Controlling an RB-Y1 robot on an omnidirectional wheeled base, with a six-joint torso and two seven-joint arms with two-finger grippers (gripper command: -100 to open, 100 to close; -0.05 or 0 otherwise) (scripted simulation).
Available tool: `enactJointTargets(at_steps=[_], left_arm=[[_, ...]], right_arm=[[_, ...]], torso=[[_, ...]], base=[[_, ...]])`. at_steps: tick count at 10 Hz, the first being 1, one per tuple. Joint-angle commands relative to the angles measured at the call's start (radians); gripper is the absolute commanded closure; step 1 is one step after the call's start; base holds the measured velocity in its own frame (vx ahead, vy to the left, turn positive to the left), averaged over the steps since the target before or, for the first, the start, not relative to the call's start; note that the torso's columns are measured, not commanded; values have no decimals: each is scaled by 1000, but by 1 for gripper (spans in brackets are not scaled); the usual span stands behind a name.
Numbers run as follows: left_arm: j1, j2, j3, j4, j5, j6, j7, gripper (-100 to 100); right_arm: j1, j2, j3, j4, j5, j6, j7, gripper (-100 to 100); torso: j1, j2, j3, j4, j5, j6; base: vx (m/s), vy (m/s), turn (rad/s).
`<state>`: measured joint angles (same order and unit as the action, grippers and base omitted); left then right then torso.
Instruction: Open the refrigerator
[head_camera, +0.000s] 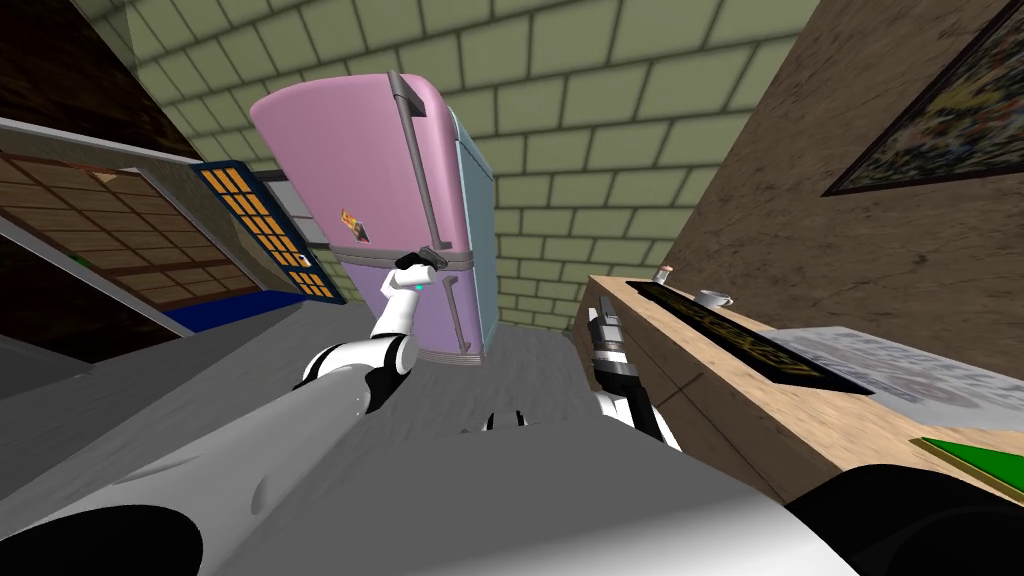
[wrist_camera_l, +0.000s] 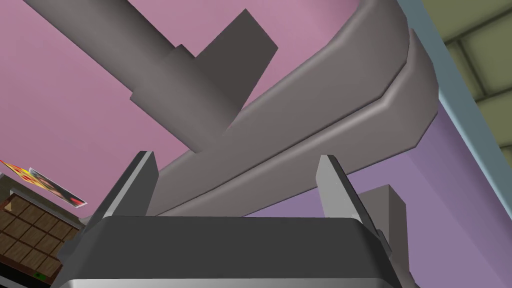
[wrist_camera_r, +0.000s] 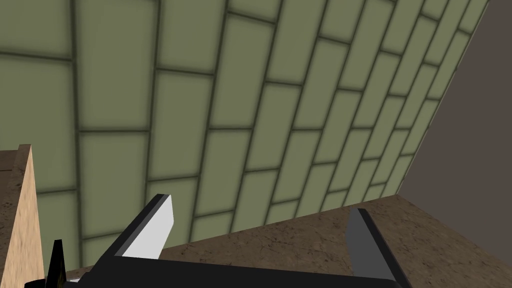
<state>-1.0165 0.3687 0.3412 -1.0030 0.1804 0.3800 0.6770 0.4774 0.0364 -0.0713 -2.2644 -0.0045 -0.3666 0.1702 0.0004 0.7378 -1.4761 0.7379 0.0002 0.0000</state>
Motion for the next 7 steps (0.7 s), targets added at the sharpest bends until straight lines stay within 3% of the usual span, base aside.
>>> enactJointTargets(at_steps=[1,2,5,6,7], left_arm=[[-52,29,14,41,5,35,24,-100],[-74,44,20,59,7,48,33,-100],[-71,44,17,52,7,48,29,-100],[-73,45,17,52,7,49,29,100],[-79,37,1,44,26,51,24,100]], right_arm=[[0,0,0,0,0,0,0,0],[0,0,0,0,0,0,0,0],[0,0,0,0,0,0,0,0],[0,0,0,0,0,0,0,0],[0,0,0,0,0,0,0,0]], torso=[[-1,0,0,0,0,0],[-1,0,0,0,0,0],[1,-5,-3,-1,0,0],[1,-3,-2,-2,0,1],[-1,-1,-1,-3,0,3]], base=[[-1,-37,-18],[-2,-31,-22],[56,-1,-11],[10,5,34],[-147,170,-33]])
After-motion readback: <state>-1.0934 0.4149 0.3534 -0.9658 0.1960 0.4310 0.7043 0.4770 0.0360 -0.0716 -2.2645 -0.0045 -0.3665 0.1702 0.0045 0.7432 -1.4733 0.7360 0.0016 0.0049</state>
